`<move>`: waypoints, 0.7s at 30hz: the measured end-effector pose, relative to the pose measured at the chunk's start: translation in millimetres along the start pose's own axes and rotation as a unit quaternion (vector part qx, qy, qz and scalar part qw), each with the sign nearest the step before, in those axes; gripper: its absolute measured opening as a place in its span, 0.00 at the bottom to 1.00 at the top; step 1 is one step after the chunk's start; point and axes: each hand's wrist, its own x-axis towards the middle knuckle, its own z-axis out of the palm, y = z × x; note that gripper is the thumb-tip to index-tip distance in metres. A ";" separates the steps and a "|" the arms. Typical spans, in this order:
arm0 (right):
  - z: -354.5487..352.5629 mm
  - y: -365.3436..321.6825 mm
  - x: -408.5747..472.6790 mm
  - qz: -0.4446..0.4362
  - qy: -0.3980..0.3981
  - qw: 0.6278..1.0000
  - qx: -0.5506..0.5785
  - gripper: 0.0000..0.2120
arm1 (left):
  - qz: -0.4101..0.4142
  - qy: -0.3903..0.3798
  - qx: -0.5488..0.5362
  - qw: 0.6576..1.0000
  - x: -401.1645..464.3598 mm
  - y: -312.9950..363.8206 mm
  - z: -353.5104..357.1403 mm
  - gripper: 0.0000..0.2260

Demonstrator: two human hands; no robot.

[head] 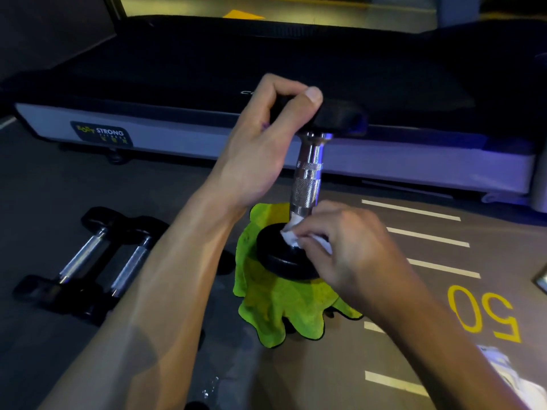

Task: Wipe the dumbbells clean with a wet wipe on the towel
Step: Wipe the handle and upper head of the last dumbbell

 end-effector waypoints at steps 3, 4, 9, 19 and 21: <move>7.3 -17.4 4.3 -0.025 -0.010 0.996 -0.082 0.05 | 0.004 0.001 -0.003 1.000 1.5 -1.6 2.1 0.04; 11.7 -25.8 3.6 -0.042 -0.002 0.994 -0.096 0.05 | 0.006 0.000 -0.003 1.000 1.4 -1.3 1.6 0.03; 17.0 -13.4 -1.7 -0.044 0.041 0.997 -0.038 0.06 | 0.003 -0.009 -0.002 1.000 0.2 2.0 -0.5 0.03; 1.2 8.9 10.5 -0.070 0.131 0.989 -0.003 0.05 | -0.003 0.000 -0.001 1.000 3.6 -2.5 1.4 0.03; -8.3 9.5 22.8 -0.065 0.217 0.974 -0.014 0.06 | -0.003 0.005 0.001 1.000 3.7 -3.0 1.0 0.04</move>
